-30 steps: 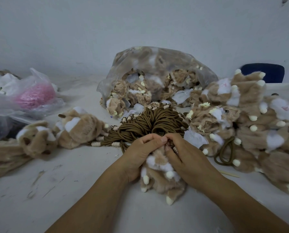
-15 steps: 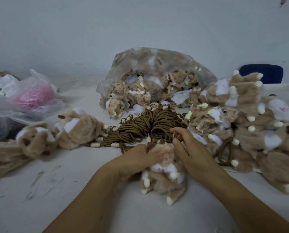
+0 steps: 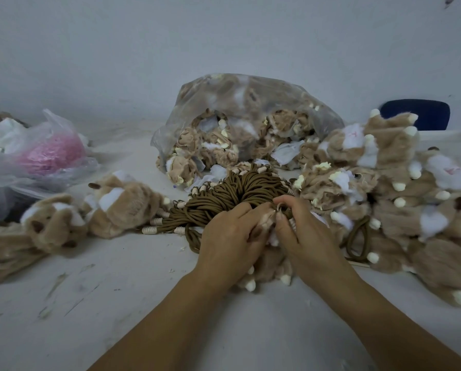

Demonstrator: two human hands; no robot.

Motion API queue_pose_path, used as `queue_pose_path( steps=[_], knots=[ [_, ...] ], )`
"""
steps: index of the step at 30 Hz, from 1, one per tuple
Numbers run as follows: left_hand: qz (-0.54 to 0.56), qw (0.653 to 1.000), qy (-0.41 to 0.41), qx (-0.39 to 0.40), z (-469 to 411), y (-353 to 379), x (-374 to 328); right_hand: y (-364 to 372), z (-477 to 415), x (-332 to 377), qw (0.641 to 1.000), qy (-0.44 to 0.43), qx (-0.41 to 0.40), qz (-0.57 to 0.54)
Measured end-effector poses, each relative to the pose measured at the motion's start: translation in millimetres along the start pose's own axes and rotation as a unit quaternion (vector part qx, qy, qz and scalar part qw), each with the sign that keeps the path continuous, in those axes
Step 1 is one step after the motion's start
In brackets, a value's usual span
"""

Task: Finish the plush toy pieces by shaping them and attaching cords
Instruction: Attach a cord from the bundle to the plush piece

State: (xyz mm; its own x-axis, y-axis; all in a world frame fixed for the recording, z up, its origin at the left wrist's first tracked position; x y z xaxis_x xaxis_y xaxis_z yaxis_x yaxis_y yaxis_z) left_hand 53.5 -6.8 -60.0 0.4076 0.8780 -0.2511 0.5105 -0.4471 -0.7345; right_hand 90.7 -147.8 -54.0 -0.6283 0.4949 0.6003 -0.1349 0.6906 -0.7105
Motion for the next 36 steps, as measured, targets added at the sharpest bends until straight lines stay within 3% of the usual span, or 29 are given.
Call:
queue_pose_path(
  steps=[13, 20, 27, 36],
  knots=[
    [-0.045, 0.998, -0.03, -0.037, 1, 1, -6, 9, 3, 7, 0.999, -0.011, 0.045, -0.017],
    [-0.025, 0.997, -0.061, -0.039, 1, 1, -3, 7, 2, 2, 0.999, -0.012, 0.025, -0.024],
    [-0.065, 0.996, -0.021, -0.062, 3, 4, -4, 4, -2, -9, 0.999, 0.016, 0.002, -0.029],
    [-0.14, 0.987, 0.002, -0.073, 3, 9, -9, 10, -1, -8, 0.998, 0.029, 0.042, -0.039]
  ],
)
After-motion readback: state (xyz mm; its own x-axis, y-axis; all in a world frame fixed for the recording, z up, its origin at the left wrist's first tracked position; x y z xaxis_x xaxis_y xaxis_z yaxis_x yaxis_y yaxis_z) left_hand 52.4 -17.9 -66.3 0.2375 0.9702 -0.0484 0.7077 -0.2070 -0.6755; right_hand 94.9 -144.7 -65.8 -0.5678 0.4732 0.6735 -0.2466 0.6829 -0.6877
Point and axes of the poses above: each hand's wrist, its own z-axis away from the middle knuckle, its own y-axis out of the palm, x = y × z, the point moved 2 cm from there along -z, towards the middle knuckle, and after that the axes turned 12 degrees about x, right-handed, at the moved point
